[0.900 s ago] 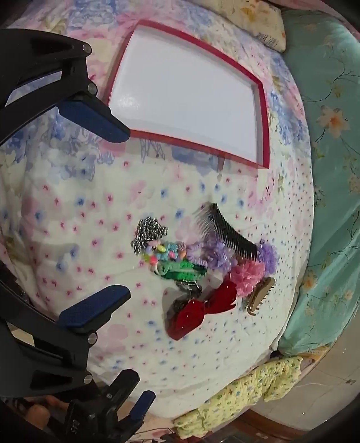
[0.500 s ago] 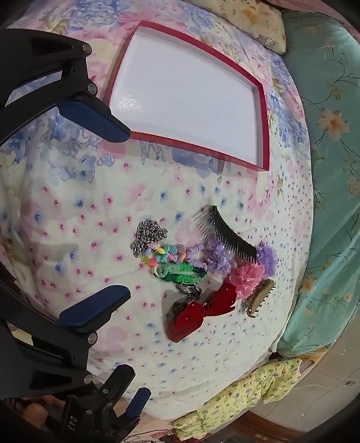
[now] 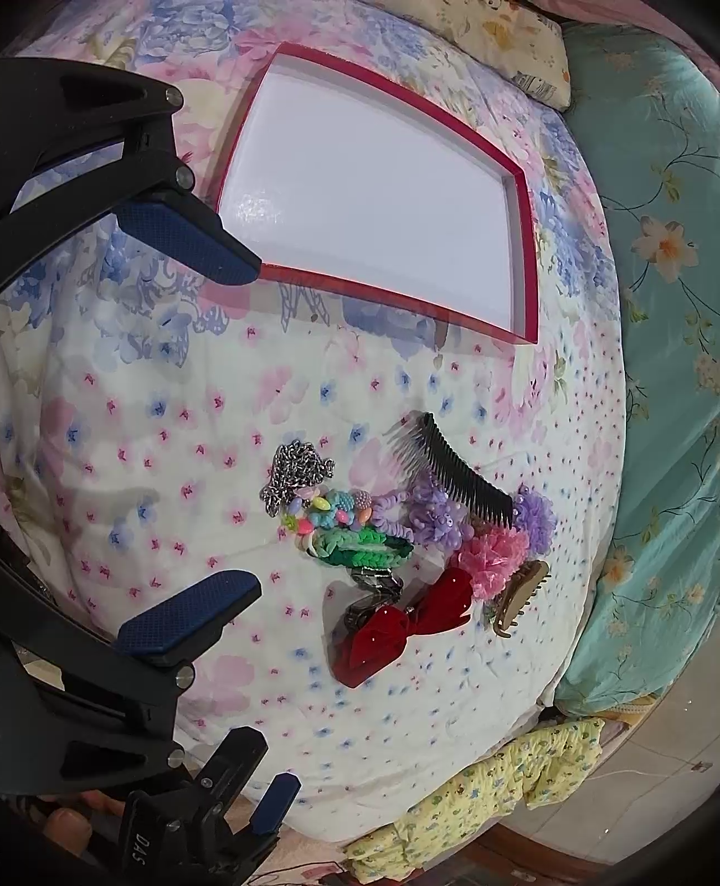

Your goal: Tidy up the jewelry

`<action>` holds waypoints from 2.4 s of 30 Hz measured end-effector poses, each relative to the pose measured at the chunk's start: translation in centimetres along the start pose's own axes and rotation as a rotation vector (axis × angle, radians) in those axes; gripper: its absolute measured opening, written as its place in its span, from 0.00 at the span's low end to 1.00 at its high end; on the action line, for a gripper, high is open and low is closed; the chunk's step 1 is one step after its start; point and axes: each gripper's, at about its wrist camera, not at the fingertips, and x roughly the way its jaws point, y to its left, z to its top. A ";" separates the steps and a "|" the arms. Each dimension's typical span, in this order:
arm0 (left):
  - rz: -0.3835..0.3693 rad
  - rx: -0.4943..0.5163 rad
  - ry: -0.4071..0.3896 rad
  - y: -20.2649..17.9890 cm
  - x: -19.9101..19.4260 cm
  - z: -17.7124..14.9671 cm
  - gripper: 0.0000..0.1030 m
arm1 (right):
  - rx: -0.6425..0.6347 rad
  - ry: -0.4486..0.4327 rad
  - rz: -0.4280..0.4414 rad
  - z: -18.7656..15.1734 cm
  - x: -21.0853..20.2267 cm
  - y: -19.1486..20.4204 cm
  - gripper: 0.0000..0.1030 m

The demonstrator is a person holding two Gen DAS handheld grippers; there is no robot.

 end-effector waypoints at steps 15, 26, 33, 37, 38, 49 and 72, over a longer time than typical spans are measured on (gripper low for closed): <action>0.004 -0.001 0.000 0.3 0.1 -0.1 1.00 | 0.002 0.000 0.015 0.1 -0.1 0.0 1.00; 0.007 0.001 0.004 0.3 0.3 0.0 1.00 | 0.004 0.006 0.033 0.3 0.1 0.0 1.00; 0.006 0.004 0.007 0.2 0.5 0.1 1.00 | 0.004 0.004 0.043 0.7 0.0 0.0 1.00; 0.007 0.009 0.008 0.3 0.6 0.2 1.00 | 0.005 0.003 0.048 0.8 0.0 -0.1 1.00; 0.006 0.008 0.009 0.2 0.6 0.2 1.00 | 0.006 0.003 0.049 0.8 0.0 -0.1 1.00; 0.011 0.013 0.026 -0.1 1.4 0.3 1.00 | 0.016 0.007 0.060 1.1 0.4 -0.5 1.00; 0.101 0.247 0.047 -2.4 7.4 7.4 1.00 | 0.090 0.068 0.096 5.8 6.2 -3.9 0.78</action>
